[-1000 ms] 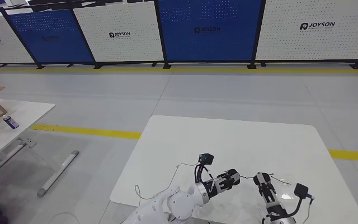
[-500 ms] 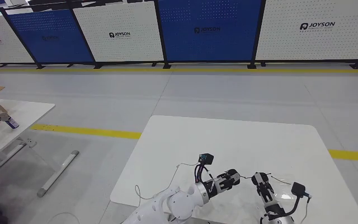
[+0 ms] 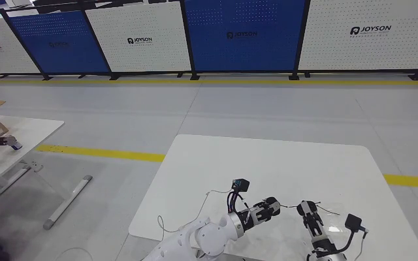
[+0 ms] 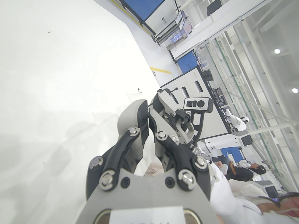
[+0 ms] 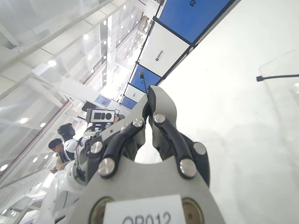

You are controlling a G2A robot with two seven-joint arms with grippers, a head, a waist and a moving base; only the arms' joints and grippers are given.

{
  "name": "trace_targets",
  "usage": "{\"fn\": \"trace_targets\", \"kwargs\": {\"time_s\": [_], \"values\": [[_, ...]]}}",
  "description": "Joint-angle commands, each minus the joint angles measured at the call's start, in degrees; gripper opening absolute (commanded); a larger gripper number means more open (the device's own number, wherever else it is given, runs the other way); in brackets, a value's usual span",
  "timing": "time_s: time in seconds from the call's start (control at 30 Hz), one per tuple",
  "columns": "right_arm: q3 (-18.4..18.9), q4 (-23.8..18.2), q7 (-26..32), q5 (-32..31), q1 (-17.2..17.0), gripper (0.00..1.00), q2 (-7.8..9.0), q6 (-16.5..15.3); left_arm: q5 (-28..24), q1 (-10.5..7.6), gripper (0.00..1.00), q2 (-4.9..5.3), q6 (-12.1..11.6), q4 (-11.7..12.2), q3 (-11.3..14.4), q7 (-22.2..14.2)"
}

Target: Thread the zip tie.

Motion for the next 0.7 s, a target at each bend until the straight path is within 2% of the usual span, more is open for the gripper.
{"fn": "trace_targets", "kwargs": {"time_s": [0.0, 0.67], "values": [[0.2, -0.2, 0.2, 0.0, -0.2, 0.00, 0.00, -0.1, 0.0, 0.00, 0.00, 0.00, 0.0, 0.0, 0.0, 0.0], [-0.7, 0.1, 0.3, -2.0, 0.4, 0.00, -0.50, 1.5, 0.0, 0.00, 0.00, 0.00, 0.0, 0.0, 0.0, 0.0]]}}
